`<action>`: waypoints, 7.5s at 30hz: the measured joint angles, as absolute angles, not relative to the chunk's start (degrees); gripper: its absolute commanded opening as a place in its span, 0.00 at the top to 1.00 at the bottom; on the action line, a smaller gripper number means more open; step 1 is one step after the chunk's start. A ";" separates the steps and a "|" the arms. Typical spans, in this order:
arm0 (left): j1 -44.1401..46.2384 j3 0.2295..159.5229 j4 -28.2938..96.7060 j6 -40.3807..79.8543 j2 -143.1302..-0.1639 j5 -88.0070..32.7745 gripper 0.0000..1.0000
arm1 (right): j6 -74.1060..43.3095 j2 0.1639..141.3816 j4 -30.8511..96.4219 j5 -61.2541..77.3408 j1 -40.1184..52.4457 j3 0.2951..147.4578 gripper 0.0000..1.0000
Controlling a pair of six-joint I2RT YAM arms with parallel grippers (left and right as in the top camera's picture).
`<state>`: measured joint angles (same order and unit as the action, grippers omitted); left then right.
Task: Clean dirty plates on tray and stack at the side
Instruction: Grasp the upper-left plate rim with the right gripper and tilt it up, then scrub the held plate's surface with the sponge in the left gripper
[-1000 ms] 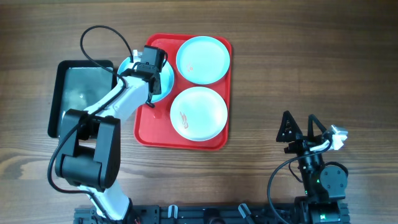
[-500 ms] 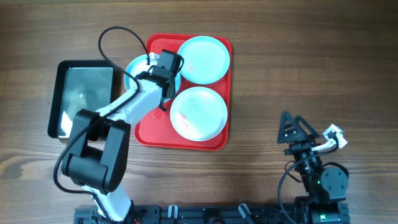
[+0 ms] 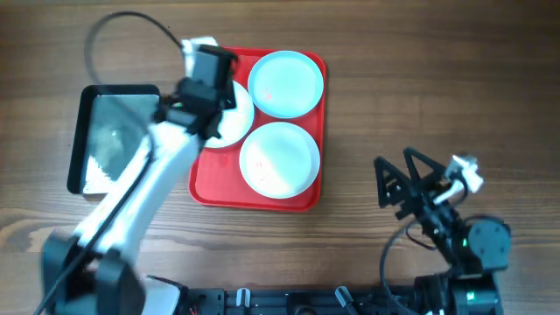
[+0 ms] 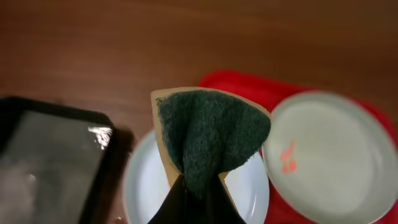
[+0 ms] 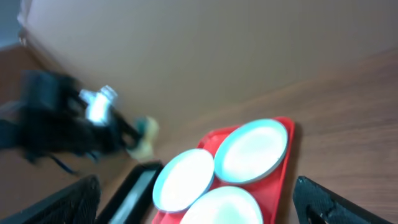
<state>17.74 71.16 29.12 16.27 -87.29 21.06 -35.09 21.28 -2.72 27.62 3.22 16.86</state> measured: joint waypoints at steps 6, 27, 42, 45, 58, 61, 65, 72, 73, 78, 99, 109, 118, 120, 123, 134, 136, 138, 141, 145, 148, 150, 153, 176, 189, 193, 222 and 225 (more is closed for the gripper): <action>8.78 72.18 32.40 15.11 -82.00 17.37 0.96 | -28.23 46.35 0.43 34.06 5.89 34.02 0.00; -1.17 71.94 33.04 3.53 -90.72 -5.34 0.96 | -17.54 99.77 9.41 16.82 35.22 67.61 0.14; -1.41 71.90 31.73 2.76 -101.19 -10.68 0.96 | -26.02 108.99 -6.26 15.94 35.70 68.03 0.71; -1.41 71.90 31.62 2.63 -102.15 -10.85 0.96 | -26.50 110.04 -6.31 13.65 37.04 68.03 0.70; 0.27 71.90 29.93 2.61 -105.21 -10.81 0.96 | -29.76 117.86 1.65 6.85 39.35 75.42 0.63; 0.27 71.90 29.71 2.61 -105.23 -10.79 0.96 | -29.76 118.85 3.99 5.72 39.35 78.61 0.64; 0.27 71.90 29.71 2.61 -105.23 -10.79 0.96 | -29.78 119.04 6.37 4.38 39.35 80.42 0.64; 0.27 71.90 29.67 2.61 -105.23 -10.79 0.96 | -29.78 120.03 7.90 2.87 39.35 80.42 0.64; 0.27 71.90 29.67 2.61 -105.23 -10.79 0.96 | -29.80 120.40 7.97 2.85 39.35 80.42 0.64; 0.27 71.90 29.61 2.61 -105.23 -10.79 0.96 | -30.00 122.52 7.62 2.52 39.35 80.42 0.65; 0.27 71.90 29.56 2.61 -105.23 -10.79 0.96 | -31.53 126.06 4.86 2.50 39.62 82.02 0.76; 0.27 70.22 28.36 3.75 -105.23 -10.76 0.96 | -32.58 126.13 4.67 2.31 39.62 82.13 0.96; 2.33 68.38 28.25 7.05 -105.23 -6.81 0.96 | -34.61 126.13 4.67 2.28 39.62 82.28 0.96; 3.88 68.38 28.25 7.92 -105.23 -5.50 0.96 | -35.14 126.13 4.67 2.24 39.62 82.28 0.96; 5.96 68.38 28.45 9.21 -105.23 -3.90 0.96 | -37.23 126.13 4.95 1.13 39.62 82.30 0.96; 8.14 68.36 30.96 18.04 -105.23 2.74 0.96 | -49.56 126.13 4.01 -2.68 39.62 82.35 0.96; 8.14 68.36 30.35 19.44 -105.23 3.18 0.96 | -51.05 126.13 3.60 -2.63 39.62 82.35 0.96; 8.14 68.36 29.04 20.95 -105.23 3.38 0.96 | -51.92 126.13 3.16 -2.63 39.62 82.35 0.96; 8.14 68.36 26.92 22.72 -105.23 3.62 0.96 | -52.93 126.13 2.87 -2.63 39.62 82.35 0.96; 8.14 68.36 24.84 23.77 -105.23 3.62 0.96 | -53.98 126.13 2.70 -2.61 39.62 82.35 0.96; 8.14 68.36 23.49 24.34 -105.43 3.62 0.96 | -54.24 126.13 2.44 -2.37 39.62 82.35 0.96; 8.14 68.34 23.05 24.38 -106.00 3.55 0.96 | -54.41 126.13 2.44 -2.20 39.62 82.35 0.96; 8.14 68.34 22.63 24.45 -107.55 3.09 0.96 | -54.43 126.13 2.42 -1.93 39.62 82.35 0.96; 8.64 68.36 20.56 22.94 -109.89 9.91 0.96 | -56.58 126.17 3.01 -1.08 40.05 82.35 0.96; 8.62 68.36 20.49 20.43 -109.89 17.56 0.96 | -56.80 126.17 3.44 -1.08 40.10 82.35 0.96; 8.64 68.36 20.47 20.18 -109.89 17.41 0.96 | -56.80 126.17 3.60 -1.10 40.10 82.35 0.96; 8.51 68.34 18.33 20.45 -109.67 4.82 0.96 | -56.77 126.17 3.84 -1.06 39.83 82.35 0.96; 8.54 68.36 20.21 20.34 -109.67 6.81 0.96 | -56.77 126.17 3.84 -0.69 39.83 82.35 0.96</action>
<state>8.54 68.36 20.21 20.34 -109.67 6.81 -56.77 126.17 3.84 -0.69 39.83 82.35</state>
